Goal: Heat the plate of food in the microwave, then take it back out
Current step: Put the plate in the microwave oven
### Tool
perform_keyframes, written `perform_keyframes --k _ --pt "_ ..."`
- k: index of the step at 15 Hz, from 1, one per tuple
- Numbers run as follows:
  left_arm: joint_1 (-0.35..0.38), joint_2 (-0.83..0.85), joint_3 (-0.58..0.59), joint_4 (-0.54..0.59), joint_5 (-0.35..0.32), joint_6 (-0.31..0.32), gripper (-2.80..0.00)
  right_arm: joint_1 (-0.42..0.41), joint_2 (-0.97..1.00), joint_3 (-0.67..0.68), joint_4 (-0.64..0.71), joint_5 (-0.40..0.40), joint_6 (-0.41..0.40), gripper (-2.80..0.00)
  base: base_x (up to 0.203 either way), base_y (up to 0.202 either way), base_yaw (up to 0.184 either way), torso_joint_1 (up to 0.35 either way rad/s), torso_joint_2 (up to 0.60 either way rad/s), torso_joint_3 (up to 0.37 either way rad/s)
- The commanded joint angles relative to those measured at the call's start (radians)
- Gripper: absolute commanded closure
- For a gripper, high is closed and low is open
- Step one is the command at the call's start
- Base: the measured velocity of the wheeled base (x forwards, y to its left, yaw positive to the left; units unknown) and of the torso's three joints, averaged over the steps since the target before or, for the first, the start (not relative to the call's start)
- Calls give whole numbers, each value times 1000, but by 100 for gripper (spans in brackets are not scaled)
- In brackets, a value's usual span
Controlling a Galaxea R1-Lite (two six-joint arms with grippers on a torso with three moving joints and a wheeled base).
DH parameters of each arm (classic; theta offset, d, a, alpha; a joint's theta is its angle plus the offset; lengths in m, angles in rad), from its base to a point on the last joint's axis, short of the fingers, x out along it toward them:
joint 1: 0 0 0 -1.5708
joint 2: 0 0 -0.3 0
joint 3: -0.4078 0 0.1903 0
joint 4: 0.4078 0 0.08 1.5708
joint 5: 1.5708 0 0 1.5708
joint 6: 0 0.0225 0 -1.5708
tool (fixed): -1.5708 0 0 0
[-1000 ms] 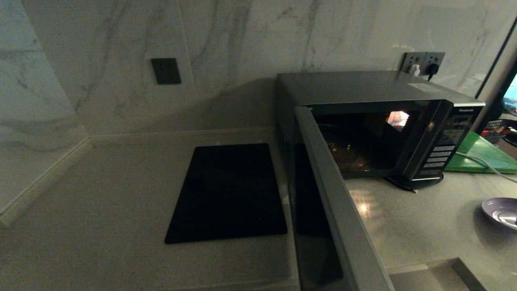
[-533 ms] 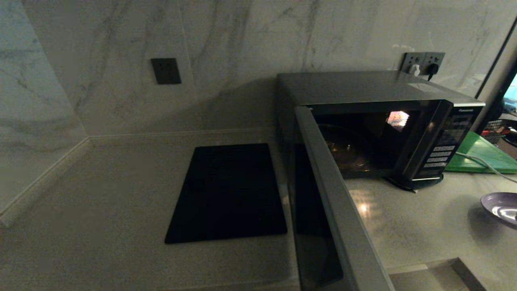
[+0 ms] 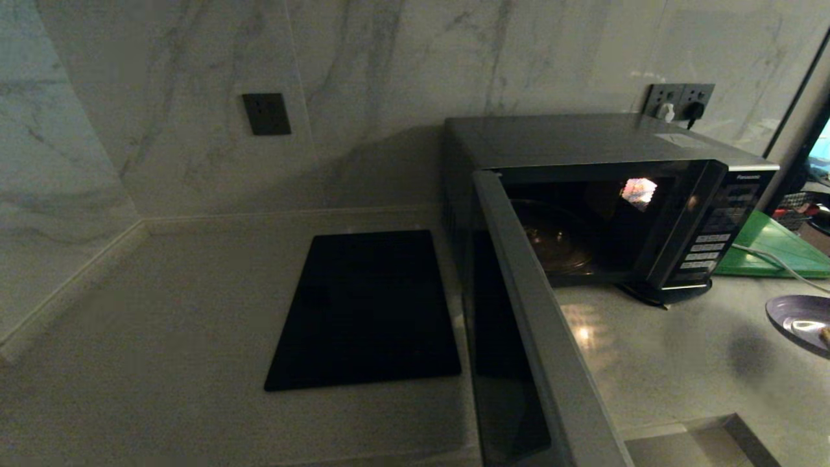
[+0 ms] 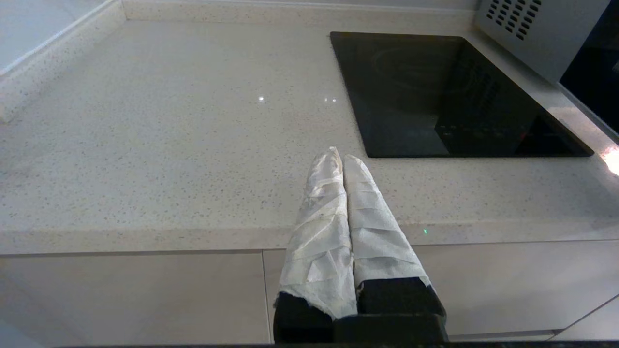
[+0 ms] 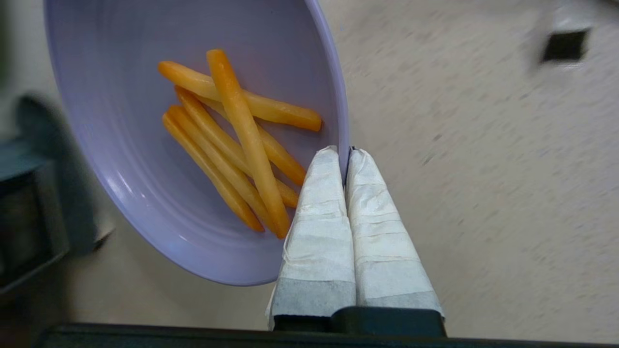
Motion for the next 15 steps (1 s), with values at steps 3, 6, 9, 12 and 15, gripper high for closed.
perform_keyframes --k 3,6,9,12,15 --pt "0 0 0 -1 0 -1 0 -8 -117 60 3 96 4 0 0 0 0 0 0 0" --pt "0 0 0 0 0 -1 0 -7 -191 128 3 129 4 0 0 0 0 0 0 0" --pt "0 0 0 1 0 -1 0 -7 -276 181 3 156 3 0 0 0 0 0 0 0" --pt "0 0 0 -1 0 -1 0 -3 -381 251 3 163 0 0 0 0 0 0 0 0" --pt "0 0 0 -1 0 -1 0 16 -472 312 4 215 -3 0 0 0 0 0 0 0"
